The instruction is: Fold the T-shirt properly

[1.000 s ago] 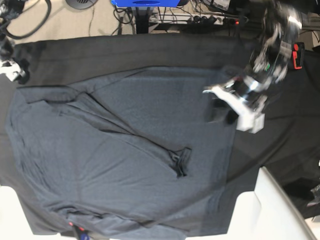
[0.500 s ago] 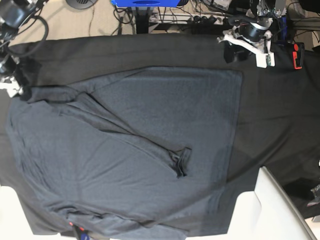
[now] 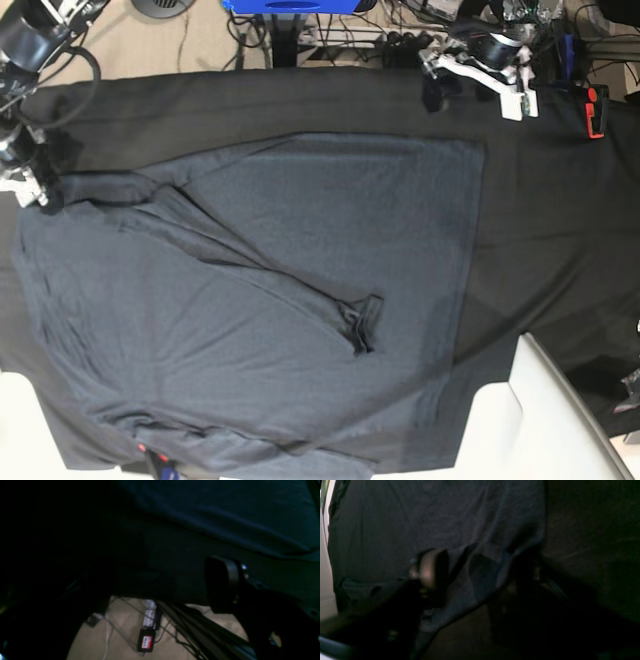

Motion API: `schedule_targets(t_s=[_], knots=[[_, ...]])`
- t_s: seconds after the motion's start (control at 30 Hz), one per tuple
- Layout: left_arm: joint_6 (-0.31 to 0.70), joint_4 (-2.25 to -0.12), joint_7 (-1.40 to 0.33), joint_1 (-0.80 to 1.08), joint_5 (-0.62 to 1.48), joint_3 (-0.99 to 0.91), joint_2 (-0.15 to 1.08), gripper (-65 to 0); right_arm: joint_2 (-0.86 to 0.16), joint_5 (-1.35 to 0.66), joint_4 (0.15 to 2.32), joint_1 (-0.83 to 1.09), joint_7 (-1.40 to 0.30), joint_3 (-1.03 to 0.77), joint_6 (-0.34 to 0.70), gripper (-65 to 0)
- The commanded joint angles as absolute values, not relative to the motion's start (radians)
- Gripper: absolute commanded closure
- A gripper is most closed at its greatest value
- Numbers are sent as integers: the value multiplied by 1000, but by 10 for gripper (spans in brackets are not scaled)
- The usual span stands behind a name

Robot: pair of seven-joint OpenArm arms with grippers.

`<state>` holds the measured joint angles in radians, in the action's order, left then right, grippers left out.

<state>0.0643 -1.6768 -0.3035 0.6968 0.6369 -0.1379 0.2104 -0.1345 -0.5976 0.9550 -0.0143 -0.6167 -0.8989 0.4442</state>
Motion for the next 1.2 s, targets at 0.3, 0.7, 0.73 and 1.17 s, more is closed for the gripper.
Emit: schedule_targets(t_s=[0.3, 0.7, 0.73, 1.17], knots=[[93, -1629, -286, 699, 642, -245, 140, -543, -176, -582, 846, -47, -651, -898, 435, -8], [94, -1506, -289, 556, 642, -344, 101, -543, -174, -578, 848, -44, -671, -897, 435, -6], [94, -1492, -289, 541, 642, -344, 101, -543, -174, -578, 848, -44, -682, -897, 435, -6], [94, -1379, -289, 426, 642, -297, 82, -541, -174, -578, 848, -44, -714, -897, 433, -6]])
